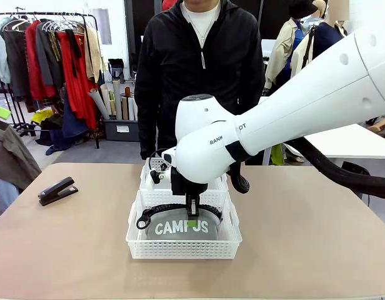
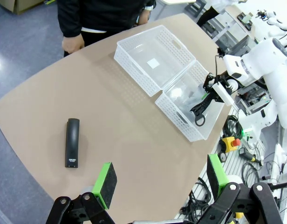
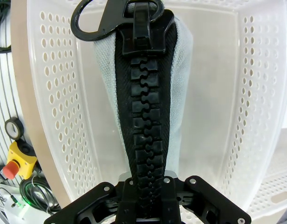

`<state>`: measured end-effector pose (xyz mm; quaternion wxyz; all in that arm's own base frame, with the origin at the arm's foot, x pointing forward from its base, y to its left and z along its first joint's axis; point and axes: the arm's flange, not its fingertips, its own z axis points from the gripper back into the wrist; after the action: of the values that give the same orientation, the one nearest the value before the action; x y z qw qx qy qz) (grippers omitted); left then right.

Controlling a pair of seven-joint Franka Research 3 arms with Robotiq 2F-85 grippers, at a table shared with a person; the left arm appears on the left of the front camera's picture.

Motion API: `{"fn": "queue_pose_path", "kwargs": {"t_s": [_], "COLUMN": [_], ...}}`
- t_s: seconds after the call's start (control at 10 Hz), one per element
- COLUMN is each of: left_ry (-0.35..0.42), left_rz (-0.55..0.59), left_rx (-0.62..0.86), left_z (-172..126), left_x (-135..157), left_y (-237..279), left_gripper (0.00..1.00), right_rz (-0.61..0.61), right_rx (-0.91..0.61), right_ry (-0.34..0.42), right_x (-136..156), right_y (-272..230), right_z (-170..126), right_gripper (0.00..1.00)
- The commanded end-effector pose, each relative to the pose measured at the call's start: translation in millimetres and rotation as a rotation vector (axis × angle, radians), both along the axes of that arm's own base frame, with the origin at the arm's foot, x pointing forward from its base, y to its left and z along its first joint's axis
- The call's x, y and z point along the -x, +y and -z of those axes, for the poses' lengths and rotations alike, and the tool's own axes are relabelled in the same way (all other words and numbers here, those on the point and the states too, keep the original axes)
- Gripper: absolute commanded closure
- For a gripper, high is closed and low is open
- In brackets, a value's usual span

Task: Distribute items into two baskets.
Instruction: Place the picked Pencil pouch into the Organizing basket as instructed by the person.

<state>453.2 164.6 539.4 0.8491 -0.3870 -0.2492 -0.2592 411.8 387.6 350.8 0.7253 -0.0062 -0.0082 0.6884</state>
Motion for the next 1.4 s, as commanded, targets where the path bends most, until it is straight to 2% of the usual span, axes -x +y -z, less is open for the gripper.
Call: {"fn": "queue_pose_path", "kwargs": {"t_s": [0.0, 0.3, 0.4, 0.8, 0.9, 1.3], "left_ry": [-0.006, -0.006, -0.006, -0.006, -0.006, -0.006], "left_rz": [-0.001, -0.001, -0.001, -0.001, -0.001, -0.001], "left_rx": [0.001, 0.001, 0.001, 0.001, 0.001, 0.001], "left_z": [-1, -1, -1, -1, -1, -1], "left_x": [1, 1, 1, 1, 1, 1], "left_y": [-1, -1, -1, -1, -1, -1], "left_gripper": [0.0, 0.0, 0.0, 0.0, 0.0, 0.0], "right_rz": [-0.002, 0.003, 0.005, 0.012, 0.012, 0.073], "right_rx": [-0.003, -0.007, -0.016, -0.052, -0.085, -0.158], "right_ry": [-0.009, 0.006, 0.01, -0.009, -0.008, -0.042], "right_x": [1, -3, -4, -4, -2, 9], "right_y": [0, -1, -3, -15, -23, -50], "right_z": [-5, 0, -1, -6, -13, -34], "right_gripper": [1.0, 0.97, 0.86, 0.08, 0.0, 0.0]}}
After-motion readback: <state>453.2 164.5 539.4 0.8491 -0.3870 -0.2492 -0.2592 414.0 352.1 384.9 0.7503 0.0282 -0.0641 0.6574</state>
